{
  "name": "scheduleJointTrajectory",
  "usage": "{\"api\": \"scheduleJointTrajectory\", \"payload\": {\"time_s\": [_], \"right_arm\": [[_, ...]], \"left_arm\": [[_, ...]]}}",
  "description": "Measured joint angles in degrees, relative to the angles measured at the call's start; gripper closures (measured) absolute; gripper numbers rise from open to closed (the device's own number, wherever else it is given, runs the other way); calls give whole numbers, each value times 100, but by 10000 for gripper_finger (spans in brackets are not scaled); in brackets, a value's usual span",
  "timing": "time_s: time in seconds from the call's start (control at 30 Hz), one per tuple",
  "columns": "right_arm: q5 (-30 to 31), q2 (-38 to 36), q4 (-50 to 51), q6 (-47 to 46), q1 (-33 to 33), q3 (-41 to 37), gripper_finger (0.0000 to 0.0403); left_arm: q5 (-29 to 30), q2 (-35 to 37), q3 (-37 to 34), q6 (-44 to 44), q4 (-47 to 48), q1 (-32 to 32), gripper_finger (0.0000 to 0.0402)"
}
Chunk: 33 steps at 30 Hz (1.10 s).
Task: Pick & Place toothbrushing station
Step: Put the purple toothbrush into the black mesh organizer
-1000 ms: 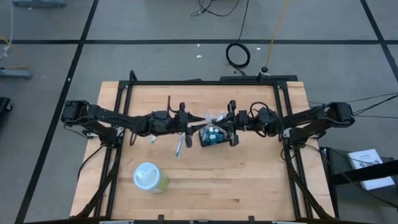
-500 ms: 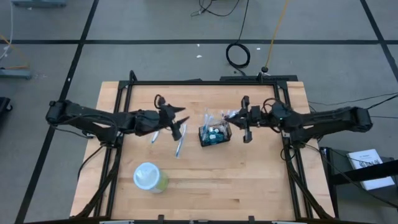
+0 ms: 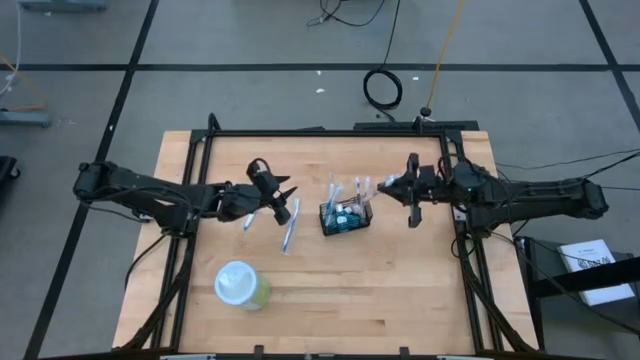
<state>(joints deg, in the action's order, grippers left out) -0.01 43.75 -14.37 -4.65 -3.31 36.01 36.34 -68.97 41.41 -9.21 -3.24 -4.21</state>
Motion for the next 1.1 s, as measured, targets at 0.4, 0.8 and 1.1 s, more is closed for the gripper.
{"api": "scheduleJointTrajectory", "payload": {"time_s": [0.4, 0.8, 1.1], "right_arm": [[39, 737, 454, -272, 0, 0, 391], [42, 1606, 432, -369, 0, 0, 391], [320, 2237, 371, -401, 4, 0, 391]], "left_arm": [[-22, 0, -216, -275, -120, 187, 231], [-31, 0, -217, -281, -136, 195, 231], [-35, 0, -217, -284, -132, 195, 231]]}}
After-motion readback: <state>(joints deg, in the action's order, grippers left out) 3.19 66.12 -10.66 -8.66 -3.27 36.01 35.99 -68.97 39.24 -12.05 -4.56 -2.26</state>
